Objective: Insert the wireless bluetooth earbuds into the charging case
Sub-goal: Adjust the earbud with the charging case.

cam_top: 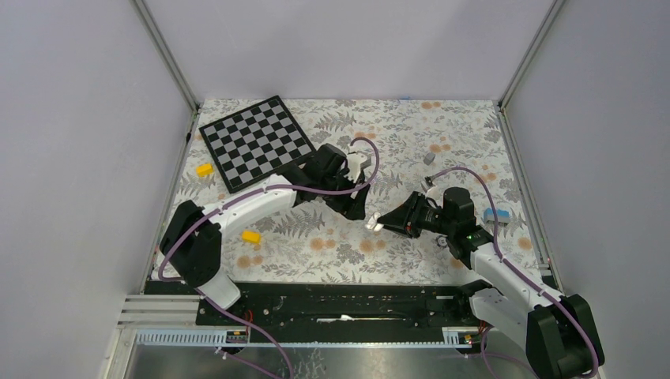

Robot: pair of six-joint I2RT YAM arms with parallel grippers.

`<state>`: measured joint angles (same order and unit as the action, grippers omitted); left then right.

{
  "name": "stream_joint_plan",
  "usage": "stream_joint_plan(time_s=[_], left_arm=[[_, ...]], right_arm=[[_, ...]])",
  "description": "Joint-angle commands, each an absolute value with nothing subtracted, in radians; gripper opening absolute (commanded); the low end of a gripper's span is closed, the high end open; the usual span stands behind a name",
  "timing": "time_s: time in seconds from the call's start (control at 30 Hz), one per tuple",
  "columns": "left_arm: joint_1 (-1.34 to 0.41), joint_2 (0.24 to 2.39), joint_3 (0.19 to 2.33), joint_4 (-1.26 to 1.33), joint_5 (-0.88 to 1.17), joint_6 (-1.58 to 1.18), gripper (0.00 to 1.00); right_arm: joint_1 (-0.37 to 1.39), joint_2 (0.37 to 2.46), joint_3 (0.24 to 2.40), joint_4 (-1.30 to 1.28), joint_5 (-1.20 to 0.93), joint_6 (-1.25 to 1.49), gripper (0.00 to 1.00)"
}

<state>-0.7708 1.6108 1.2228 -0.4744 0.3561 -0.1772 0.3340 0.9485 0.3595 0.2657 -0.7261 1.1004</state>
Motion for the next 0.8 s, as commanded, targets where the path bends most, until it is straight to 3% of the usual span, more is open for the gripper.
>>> stream_joint_plan(time_s=[0.0, 0.17, 0.4, 0.53, 0.63, 0.77], left_arm=[[-0.761, 1.51, 1.243, -0.464, 0.243, -0.236, 0.75], [-0.762, 1.414, 1.237, -0.543, 0.122, -0.432, 0.74], [-0.798, 1.343, 1.169, -0.538, 0.16, -0.778, 0.74], [-0.824, 1.35, 1.093, -0.385, 0.256, -0.948, 0.7], [-0.824, 1.346, 0.993, -0.178, 0.338, -1.102, 0.6], [-0.821, 1.326, 0.943, -0.069, 0.3, -1.209, 0.58]], right_arm=[[0.339, 0.929, 0.38, 0.281, -0.742, 1.098, 0.0], [0.34, 0.93, 0.377, 0.277, -0.723, 1.097, 0.0], [0.339, 0.928, 0.374, 0.264, -0.658, 1.095, 0.0], [0.339, 0.928, 0.368, 0.274, -0.623, 1.094, 0.0], [0.34, 0.91, 0.349, 0.308, -0.607, 1.106, 0.0], [0.339, 0.917, 0.343, 0.315, -0.606, 1.1, 0.0]])
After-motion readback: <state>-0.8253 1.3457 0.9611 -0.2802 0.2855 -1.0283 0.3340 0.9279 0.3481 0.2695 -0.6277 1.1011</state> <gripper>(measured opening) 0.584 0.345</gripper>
